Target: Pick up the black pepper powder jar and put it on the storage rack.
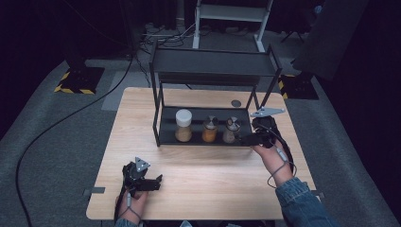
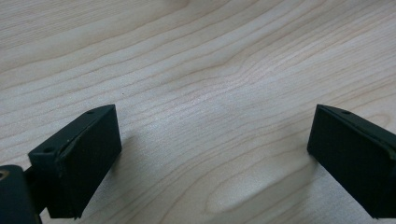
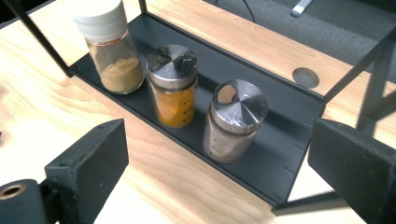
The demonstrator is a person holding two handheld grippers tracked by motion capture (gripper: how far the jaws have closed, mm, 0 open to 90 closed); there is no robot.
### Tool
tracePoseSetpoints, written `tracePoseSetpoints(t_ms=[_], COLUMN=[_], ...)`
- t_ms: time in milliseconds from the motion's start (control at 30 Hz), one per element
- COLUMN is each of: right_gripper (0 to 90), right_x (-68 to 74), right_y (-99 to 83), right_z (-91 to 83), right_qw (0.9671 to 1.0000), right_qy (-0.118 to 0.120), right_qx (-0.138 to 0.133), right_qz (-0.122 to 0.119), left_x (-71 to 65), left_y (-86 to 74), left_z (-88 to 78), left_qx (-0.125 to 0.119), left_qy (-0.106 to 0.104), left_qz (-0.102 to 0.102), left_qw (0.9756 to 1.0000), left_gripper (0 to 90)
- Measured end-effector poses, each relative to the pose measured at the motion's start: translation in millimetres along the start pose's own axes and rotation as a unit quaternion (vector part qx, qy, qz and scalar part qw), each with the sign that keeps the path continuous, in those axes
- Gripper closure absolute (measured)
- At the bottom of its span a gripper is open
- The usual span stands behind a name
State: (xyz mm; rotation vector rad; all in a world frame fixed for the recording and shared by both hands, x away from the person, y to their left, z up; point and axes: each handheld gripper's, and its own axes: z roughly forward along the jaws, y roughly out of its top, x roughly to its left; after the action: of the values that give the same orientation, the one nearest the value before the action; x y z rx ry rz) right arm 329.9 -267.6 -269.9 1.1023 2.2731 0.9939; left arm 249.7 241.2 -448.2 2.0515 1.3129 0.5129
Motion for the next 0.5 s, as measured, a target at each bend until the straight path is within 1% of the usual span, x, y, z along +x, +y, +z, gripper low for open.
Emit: tracePoseSetpoints(t_ms=[167,233,500], right_gripper=[4.8,4.8,4.5], right_x=[0.8,0.5,1.4], right_y=[-11.4,-15.3,-34.9], right_z=[-17.9,-23.4,-38.4], right_qw=[0.9999,0.9999,0.9997], right_qy=[0.000,0.001,0.001], right_qx=[-0.012,-0.013,-0.022], right_qz=[-0.008,-0.007,-0.009], left_x=[-0.1,0.0,0.0], left_y=[0.1,0.0,0.0], left_z=[0.0,0.0,0.0], left_qx=[0.000,0.000,0.000], left_qy=[0.000,0.000,0.000], left_qz=[0.000,0.000,0.000], left_qw=[1.0000,1.0000,1.0000], left_gripper=[2.7,2.7,2.7])
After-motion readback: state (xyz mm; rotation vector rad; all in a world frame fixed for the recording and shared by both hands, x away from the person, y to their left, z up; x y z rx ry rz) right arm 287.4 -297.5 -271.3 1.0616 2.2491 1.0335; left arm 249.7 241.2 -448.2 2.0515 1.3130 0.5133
